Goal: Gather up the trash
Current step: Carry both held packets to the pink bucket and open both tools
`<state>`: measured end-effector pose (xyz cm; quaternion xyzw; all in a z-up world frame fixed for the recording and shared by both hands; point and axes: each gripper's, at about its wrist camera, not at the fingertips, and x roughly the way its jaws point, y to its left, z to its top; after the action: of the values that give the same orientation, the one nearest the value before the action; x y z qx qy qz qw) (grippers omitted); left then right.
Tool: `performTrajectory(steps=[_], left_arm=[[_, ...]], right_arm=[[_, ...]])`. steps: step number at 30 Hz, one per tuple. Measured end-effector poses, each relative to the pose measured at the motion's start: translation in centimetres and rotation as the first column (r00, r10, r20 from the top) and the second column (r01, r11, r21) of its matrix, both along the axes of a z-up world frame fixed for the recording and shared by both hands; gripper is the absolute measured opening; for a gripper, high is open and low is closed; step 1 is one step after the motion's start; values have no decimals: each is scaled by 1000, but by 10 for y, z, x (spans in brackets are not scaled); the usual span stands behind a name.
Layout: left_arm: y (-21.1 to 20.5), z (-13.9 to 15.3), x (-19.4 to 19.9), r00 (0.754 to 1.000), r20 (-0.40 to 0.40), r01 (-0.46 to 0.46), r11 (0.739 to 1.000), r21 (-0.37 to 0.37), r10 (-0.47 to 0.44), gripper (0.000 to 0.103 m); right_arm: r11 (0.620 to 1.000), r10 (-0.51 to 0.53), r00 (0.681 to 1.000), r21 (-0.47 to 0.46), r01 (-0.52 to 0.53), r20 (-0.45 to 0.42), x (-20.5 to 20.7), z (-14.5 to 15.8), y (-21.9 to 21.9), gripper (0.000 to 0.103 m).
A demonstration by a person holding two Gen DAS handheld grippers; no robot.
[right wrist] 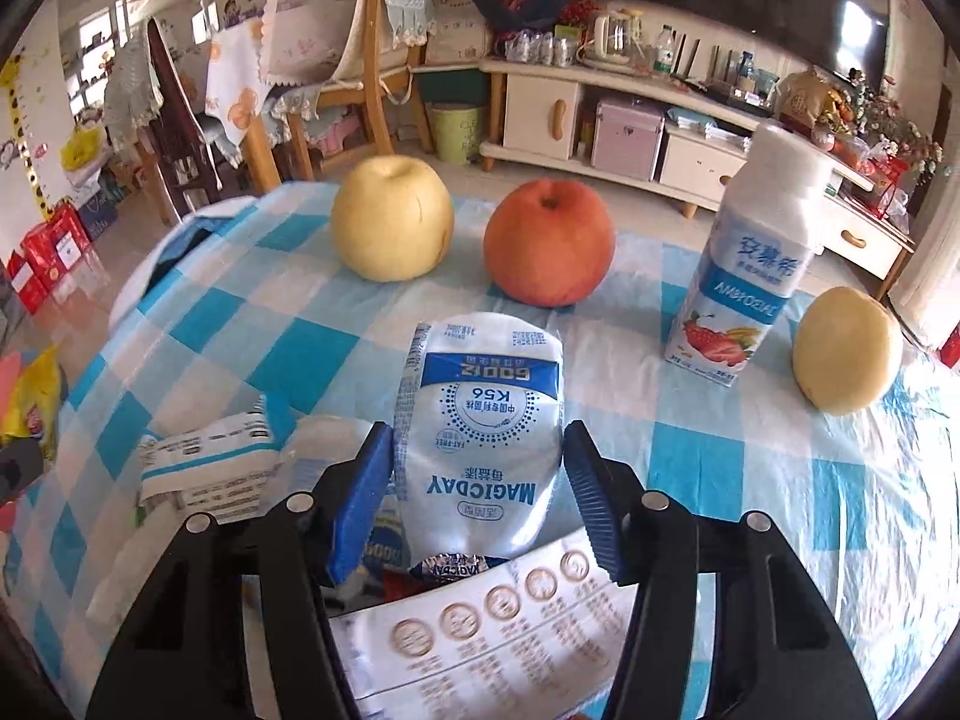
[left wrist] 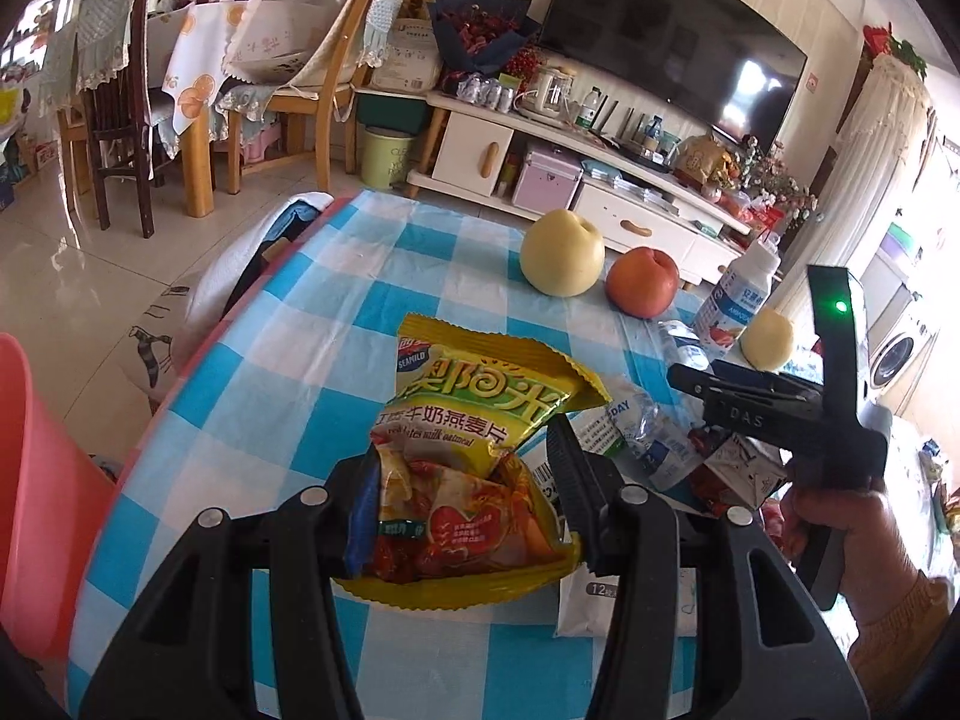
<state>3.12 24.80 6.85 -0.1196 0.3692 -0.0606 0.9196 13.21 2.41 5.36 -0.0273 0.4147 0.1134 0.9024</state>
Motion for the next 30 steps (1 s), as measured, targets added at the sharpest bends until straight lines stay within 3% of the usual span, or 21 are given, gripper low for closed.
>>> performTrajectory(steps=[10, 21, 25, 30], left_arm=[[8, 10, -17, 998, 45, -37, 999, 13, 36, 52], [23, 19, -44, 987, 87, -141, 990, 32, 138, 52], [40, 25, -59, 969, 116, -222, 975, 18, 218, 52], [77, 34, -78, 922, 140, -364, 931, -5, 361, 52]], right_arm=[[987, 20, 999, 159, -25, 36, -77, 32, -5, 59], [970, 114, 992, 210, -122, 46, -135, 53, 46, 59], [960, 171, 985, 221, -175, 36, -147, 56, 75, 59], [930, 267, 963, 252, -266, 29, -158, 62, 122, 59]])
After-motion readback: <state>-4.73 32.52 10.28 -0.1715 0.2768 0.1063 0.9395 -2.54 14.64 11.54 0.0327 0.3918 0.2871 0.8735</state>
